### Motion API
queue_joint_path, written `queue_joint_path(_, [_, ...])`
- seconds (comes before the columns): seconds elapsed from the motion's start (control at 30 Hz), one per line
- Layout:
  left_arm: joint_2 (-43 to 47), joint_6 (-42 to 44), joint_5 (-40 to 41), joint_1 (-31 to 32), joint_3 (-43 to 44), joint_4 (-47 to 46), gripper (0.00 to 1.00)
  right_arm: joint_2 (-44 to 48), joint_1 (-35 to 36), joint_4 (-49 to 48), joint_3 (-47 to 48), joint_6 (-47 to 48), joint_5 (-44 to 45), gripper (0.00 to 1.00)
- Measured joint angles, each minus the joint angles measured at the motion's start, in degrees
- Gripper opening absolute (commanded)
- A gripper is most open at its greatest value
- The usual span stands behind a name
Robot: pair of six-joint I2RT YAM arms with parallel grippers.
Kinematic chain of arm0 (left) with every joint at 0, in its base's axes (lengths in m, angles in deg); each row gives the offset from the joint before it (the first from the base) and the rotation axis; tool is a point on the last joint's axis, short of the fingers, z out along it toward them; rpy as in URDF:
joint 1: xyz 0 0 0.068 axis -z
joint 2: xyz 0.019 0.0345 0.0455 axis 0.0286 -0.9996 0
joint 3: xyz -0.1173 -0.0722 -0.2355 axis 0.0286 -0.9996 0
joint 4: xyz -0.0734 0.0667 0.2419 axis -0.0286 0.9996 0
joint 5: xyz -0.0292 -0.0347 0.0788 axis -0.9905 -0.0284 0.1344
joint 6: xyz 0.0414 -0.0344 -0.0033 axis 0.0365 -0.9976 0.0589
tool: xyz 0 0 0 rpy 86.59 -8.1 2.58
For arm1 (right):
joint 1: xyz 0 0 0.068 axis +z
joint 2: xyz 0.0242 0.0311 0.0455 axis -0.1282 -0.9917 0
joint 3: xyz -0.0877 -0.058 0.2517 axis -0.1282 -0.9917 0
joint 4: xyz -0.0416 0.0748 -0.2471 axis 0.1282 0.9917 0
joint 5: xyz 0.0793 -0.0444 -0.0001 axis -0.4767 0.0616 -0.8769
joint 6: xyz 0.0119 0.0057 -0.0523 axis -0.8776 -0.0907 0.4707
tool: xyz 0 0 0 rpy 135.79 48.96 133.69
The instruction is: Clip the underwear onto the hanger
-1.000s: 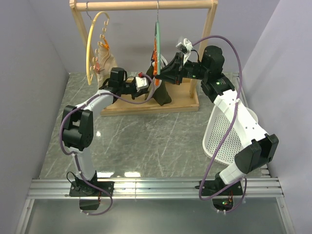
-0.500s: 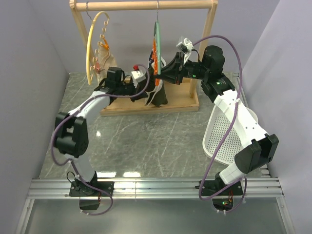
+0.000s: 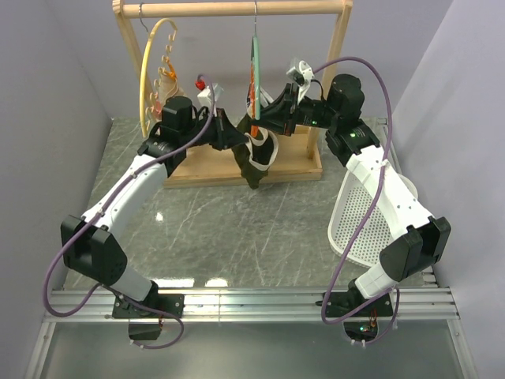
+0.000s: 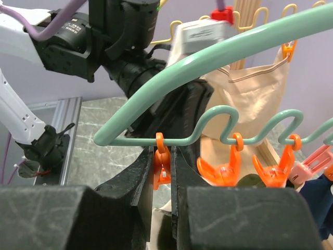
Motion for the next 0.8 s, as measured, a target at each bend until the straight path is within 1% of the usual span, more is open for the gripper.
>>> queue_joint_path(0.2, [-3.2,-13.2,2.9,-0.4,4.4,2.8,0.00,0.2,0.0,-1.2,-1.9,-0.4,1.7,0.00])
queue_joint_path(0.43, [-7.8,-24.1,4.3,-0.6,11.9,10.4,0.00,1.0,-0.1,-2.1,-4.5,0.1,5.0,0.00])
queue_joint_path(0.8, [-8.1,-39.0,4.0,-1.6,12.1,11.8,0.00,3.4,-0.1,-5.6,-8.6,1.1,9.9,0.00])
